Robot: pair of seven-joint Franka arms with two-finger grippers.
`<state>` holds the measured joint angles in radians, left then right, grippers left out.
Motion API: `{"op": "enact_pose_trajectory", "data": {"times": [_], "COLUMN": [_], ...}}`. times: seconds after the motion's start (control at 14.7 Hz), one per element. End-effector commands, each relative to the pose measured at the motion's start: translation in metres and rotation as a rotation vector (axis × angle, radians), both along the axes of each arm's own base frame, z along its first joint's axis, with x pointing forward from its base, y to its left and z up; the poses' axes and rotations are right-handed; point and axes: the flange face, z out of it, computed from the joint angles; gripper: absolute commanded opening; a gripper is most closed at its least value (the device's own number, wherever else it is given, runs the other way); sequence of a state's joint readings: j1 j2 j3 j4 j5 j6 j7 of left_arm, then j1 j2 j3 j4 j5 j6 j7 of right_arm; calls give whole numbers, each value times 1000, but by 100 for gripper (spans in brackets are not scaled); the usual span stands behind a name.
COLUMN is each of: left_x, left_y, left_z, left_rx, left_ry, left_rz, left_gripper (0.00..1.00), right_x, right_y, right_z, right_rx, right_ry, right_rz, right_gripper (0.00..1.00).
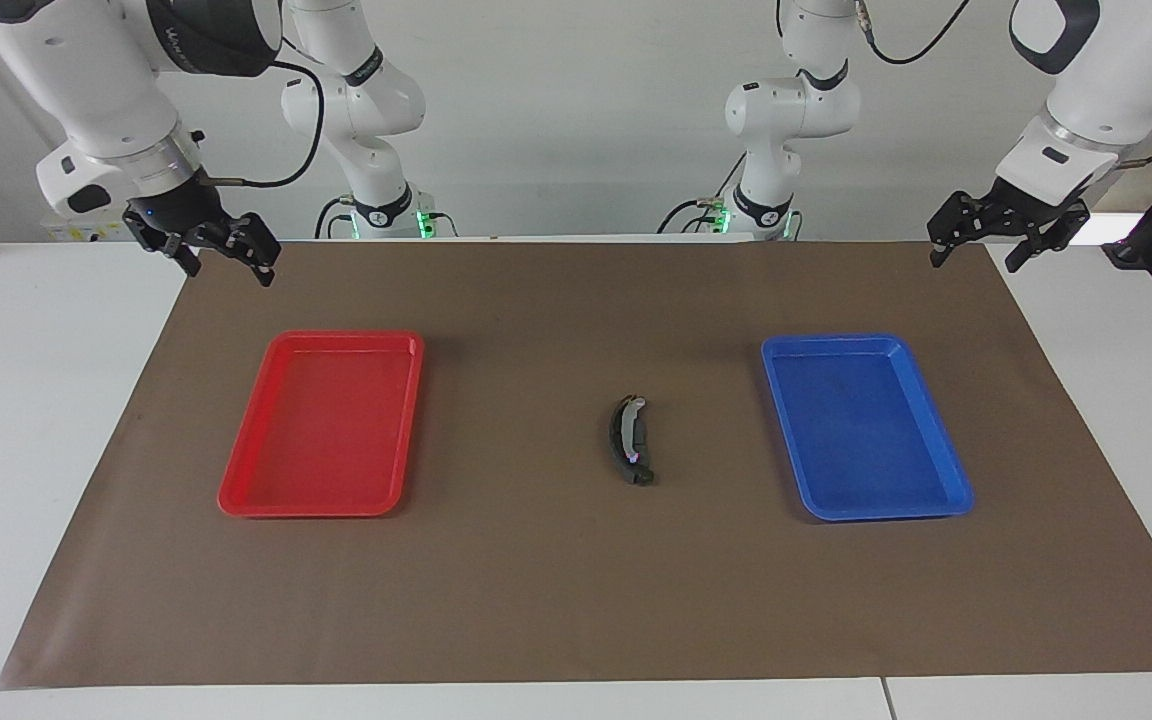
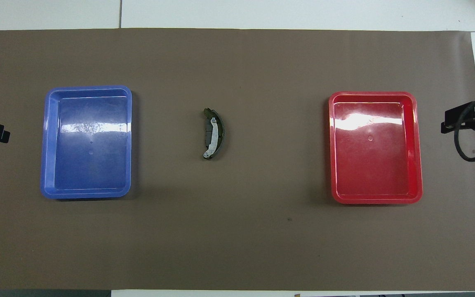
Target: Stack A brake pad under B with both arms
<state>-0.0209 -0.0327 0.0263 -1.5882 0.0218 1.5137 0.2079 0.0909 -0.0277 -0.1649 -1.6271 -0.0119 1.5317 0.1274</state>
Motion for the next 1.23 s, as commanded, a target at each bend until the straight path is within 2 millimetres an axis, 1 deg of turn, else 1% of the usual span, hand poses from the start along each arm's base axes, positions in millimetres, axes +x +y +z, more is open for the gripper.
{"op": "enact_pose_trajectory", "data": {"times": [0.0, 0.2, 0.48, 0.68, 1.02, 1.16], "left_x": [-7, -8, -8, -8, -8, -8], "left_y": [-5, -5, -3, 3, 5, 5], "left_z": [1, 1, 0, 0, 0, 0], "left_rx": [22, 22, 22, 22, 22, 22], "left_ry": [-19, -13, -8, -8, -7, -7], "left_rz": [-11, -14, -9, 4, 8, 8], "left_gripper": [99, 99, 99, 99, 99, 99], "right_x": [-3, -4, -5, -5, -4, -3], "right_y": [13, 10, 18, 20, 22, 21], "right_z": [1, 0, 0, 15, 15, 16], "right_rx": [7, 6, 5, 4, -11, -15], "right_ry": [-18, -15, -12, -25, -29, -33], "right_rz": [34, 25, 38, 49, 63, 94], "right_gripper": [99, 99, 99, 99, 99, 99]}}
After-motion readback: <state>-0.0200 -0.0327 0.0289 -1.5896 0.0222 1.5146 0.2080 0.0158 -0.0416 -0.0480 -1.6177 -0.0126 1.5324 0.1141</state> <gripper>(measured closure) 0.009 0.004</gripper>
